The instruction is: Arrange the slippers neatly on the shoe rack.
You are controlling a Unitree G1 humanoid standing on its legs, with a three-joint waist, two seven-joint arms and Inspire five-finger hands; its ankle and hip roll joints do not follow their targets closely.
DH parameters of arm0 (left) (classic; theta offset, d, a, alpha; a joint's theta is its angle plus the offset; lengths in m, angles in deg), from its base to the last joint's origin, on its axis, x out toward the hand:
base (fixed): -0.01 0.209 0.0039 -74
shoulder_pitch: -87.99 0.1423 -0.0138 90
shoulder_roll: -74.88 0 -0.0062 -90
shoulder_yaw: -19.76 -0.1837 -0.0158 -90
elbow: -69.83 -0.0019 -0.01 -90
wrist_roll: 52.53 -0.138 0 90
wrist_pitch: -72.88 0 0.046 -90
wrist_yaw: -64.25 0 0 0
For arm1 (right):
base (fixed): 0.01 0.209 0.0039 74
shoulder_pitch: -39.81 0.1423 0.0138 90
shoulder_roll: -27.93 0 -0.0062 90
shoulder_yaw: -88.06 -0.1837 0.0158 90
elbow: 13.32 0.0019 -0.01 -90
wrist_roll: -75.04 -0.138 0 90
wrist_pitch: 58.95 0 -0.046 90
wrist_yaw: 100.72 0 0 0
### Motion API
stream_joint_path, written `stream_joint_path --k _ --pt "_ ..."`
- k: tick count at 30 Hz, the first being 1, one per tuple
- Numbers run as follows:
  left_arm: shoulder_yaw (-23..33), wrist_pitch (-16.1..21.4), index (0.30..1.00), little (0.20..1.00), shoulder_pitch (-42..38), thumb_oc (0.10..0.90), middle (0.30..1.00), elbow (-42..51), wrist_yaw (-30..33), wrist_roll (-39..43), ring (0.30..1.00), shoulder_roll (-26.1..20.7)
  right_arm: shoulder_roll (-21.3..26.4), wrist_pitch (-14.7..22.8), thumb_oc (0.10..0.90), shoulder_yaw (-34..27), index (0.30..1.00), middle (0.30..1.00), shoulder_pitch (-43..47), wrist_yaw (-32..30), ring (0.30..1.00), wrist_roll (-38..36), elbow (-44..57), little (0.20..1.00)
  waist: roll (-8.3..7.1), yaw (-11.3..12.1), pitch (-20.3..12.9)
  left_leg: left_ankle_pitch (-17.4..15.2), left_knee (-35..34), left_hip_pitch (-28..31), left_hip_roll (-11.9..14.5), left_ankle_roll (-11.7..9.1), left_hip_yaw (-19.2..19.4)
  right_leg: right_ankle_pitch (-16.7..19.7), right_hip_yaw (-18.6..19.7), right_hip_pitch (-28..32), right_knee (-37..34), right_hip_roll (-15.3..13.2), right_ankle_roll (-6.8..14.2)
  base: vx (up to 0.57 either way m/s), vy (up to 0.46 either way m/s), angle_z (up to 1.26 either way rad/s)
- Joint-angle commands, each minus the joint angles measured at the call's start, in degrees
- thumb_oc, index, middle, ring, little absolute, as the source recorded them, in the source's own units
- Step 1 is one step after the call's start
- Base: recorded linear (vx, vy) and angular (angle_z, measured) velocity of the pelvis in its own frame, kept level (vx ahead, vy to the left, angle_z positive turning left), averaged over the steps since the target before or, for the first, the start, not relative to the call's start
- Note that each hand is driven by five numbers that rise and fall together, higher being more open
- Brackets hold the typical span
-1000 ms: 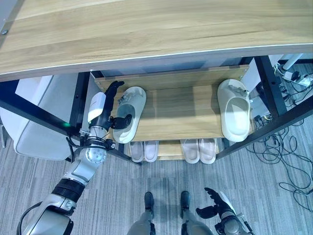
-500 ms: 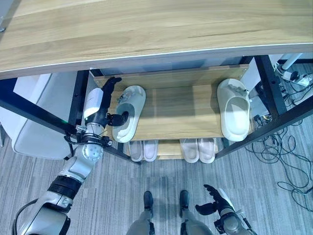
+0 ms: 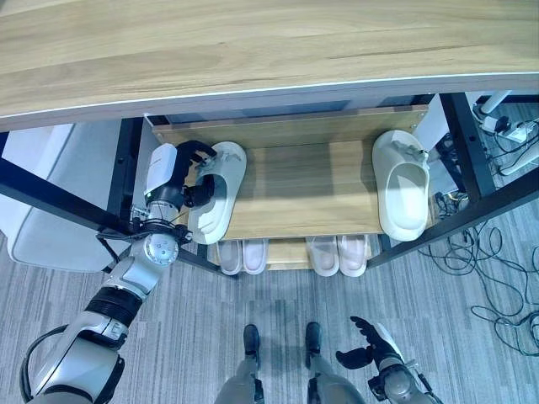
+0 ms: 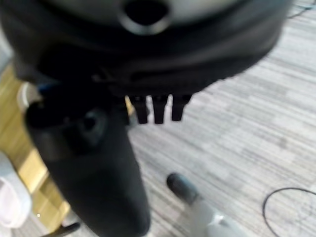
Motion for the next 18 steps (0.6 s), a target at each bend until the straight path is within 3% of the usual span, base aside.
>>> stream_joint_path --k 1,11,18 --pt "1.98 2.86 0.300 0.300 -7.65 0.400 0.300 -1.90 2.30 1.93 0.300 -1.15 0.65 1.75 0.800 0.83 0.900 0.900 -2.32 -0.70 0.900 -1.17 2.85 0.900 -0.76 -0.05 -3.56 -0.36 0.08 -1.97 -2.47 -0.64 0.43 -2.86 0.16 -0.22 0.60 -3.70 6.47 -0.01 -0.007 -0.05" --pt "2.75 3.63 0.300 0.300 -3.91 0.400 0.300 3.68 1.91 4.29 0.300 5.35 0.80 1.06 0.800 -0.05 0.900 0.900 -3.30 -0.96 0.900 -0.50 3.50 0.900 0.23 -0.13 -3.16 -0.67 0.08 -0.69 -2.38 -0.75 1.10 -3.29 0.45 0.60 0.62 -3.68 6.37 -0.01 -0.006 -0.05" --pt "1.52 4.00 0.300 0.300 -5.53 0.400 0.300 6.99 3.20 5.60 0.300 10.03 1.38 0.89 0.800 -1.06 0.900 0.900 -4.52 -1.35 0.900 -0.66 4.32 0.900 1.38 -0.84 -3.04 -1.05 0.08 0.17 -2.44 -0.57 1.87 -3.35 1.16 0.95 0.62 -4.00 6.52 -0.01 0.013 -0.03"
